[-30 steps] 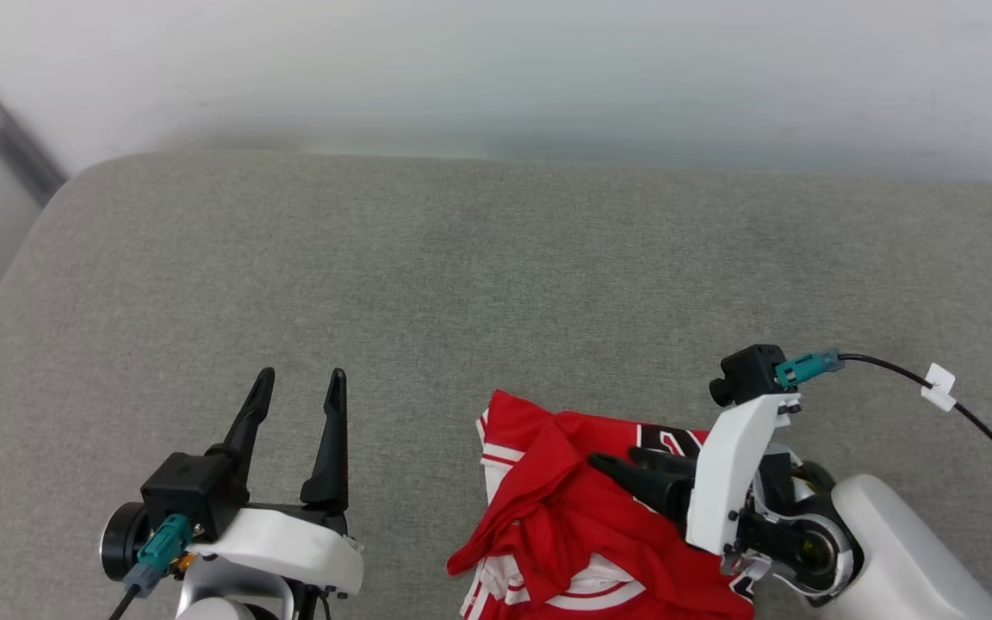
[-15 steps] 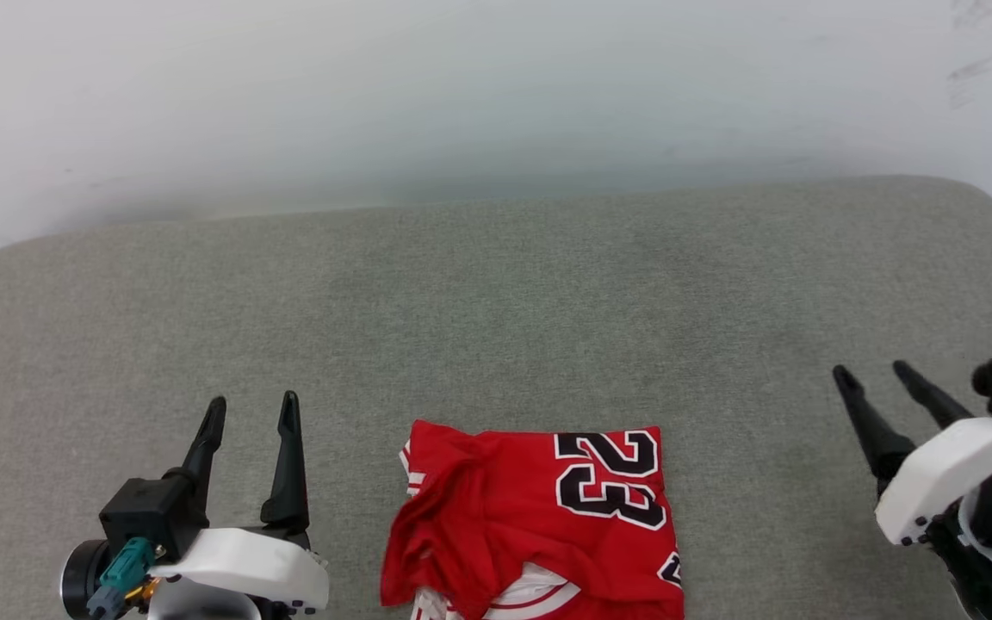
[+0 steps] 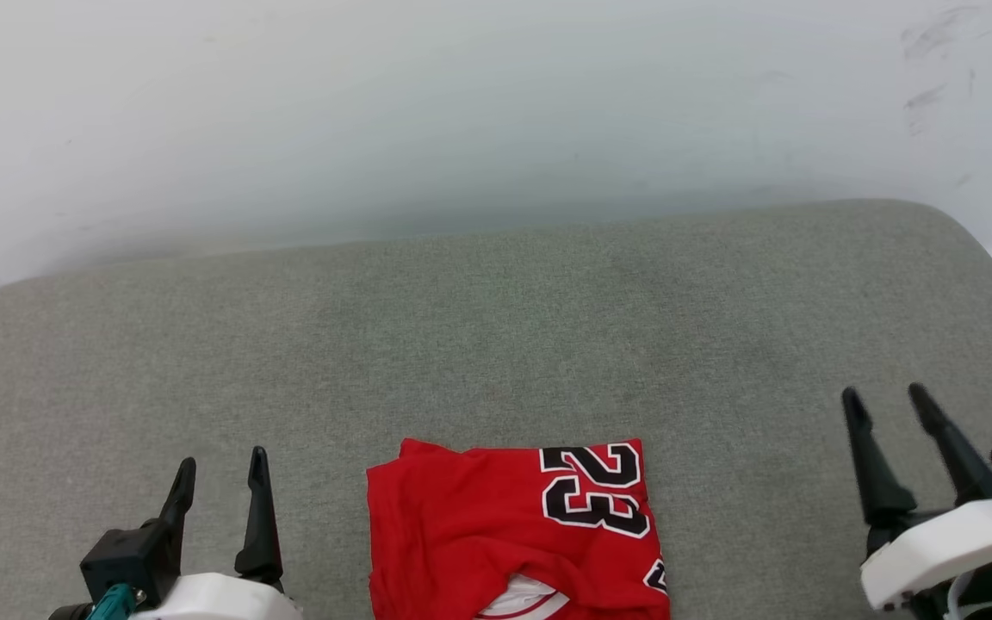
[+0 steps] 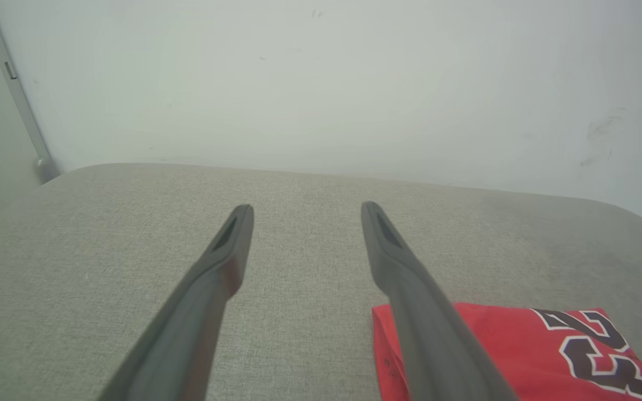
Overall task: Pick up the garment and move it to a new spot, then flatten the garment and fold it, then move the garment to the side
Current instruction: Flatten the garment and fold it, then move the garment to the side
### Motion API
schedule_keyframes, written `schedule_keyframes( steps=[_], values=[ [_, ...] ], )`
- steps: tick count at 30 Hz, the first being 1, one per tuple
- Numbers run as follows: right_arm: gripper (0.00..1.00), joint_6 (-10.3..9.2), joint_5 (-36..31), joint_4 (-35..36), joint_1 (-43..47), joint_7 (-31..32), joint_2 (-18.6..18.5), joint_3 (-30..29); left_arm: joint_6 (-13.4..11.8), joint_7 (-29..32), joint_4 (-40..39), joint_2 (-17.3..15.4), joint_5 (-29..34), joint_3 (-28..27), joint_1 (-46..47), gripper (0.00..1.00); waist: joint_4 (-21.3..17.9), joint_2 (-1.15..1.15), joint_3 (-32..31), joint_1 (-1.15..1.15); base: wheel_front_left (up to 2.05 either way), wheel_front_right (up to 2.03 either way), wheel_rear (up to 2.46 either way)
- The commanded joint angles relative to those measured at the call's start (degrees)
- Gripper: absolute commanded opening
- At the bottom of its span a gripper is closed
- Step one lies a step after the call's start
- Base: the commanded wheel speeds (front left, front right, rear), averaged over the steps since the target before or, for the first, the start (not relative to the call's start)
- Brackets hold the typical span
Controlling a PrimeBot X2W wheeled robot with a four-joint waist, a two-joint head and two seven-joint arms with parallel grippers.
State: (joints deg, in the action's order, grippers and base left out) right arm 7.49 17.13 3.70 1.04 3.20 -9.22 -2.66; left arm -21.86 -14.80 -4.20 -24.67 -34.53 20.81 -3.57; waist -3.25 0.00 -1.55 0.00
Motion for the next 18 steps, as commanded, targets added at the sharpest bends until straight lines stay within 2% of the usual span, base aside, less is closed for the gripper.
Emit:
schedule_keyframes(
  steps=[1, 10, 18],
  values=[
    [1.0, 0.0, -0.4, 0.4, 0.86, 0.26, 0.37, 0.34, -0.19, -0.29, -0.06, 0.2, -0.02, -0.29, -0.52, 1.0, 0.08, 0.0, -0.22, 0.0, 0.0, 0.0, 0.0],
    [1.0, 0.0, -1.37, 3.27, 3.67, 1.96, 1.36, 1.71, -0.14, -0.39, 0.03, 0.82, -0.35, -1.37, -2.09, 1.0, 0.27, 0.0, -0.83, 0.0, 0.0, 0.0, 0.0],
    [1.0, -0.01, 0.73, 3.25, 2.75, 3.28, 1.75, 0.02, -0.22, -0.43, -0.33, 1.21, -0.36, -1.81, -1.72, 1.0, 0.93, 0.0, -0.06, 0.0, 0.0, 0.0, 0.0]
  ],
)
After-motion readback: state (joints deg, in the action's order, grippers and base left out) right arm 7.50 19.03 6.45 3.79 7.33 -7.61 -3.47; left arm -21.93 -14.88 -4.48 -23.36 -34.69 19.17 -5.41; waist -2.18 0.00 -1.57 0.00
